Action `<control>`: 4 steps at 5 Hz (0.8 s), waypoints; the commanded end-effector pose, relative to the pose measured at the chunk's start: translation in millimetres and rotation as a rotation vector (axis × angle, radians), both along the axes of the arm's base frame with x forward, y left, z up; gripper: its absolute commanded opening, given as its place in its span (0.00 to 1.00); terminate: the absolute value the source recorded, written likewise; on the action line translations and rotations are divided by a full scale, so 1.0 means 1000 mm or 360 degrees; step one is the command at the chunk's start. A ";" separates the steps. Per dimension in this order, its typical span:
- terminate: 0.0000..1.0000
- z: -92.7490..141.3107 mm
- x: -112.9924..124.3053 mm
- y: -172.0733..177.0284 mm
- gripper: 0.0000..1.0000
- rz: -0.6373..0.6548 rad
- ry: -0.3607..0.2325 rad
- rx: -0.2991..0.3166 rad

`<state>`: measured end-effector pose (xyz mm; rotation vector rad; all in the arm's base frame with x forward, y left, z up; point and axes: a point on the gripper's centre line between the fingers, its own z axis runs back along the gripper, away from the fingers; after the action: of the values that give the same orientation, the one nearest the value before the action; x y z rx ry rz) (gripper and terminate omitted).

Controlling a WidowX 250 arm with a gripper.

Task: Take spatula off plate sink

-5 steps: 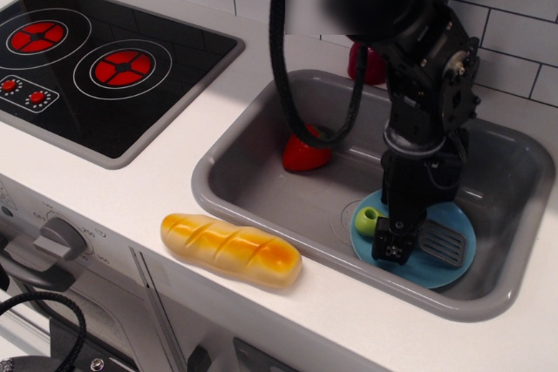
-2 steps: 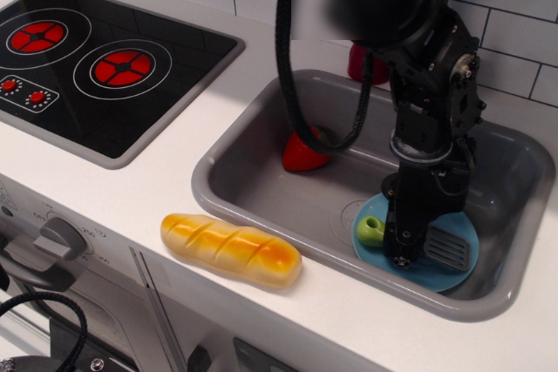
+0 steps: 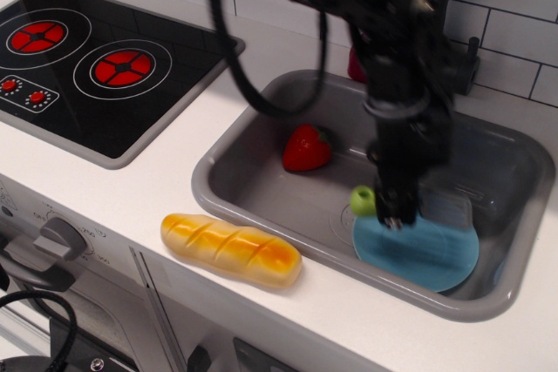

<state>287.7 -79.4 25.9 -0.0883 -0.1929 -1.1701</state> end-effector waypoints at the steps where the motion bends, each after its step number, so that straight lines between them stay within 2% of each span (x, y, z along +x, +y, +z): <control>1: 0.00 0.014 -0.018 0.046 0.00 0.0309 -0.0070 0.0038; 2: 0.00 -0.001 -0.027 0.057 0.00 0.0517 -0.0046 0.0059; 4: 0.00 -0.024 -0.030 0.065 0.00 0.0771 -0.0066 0.0065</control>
<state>267.5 -9.8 -5.6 0.0117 -0.1856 -0.6876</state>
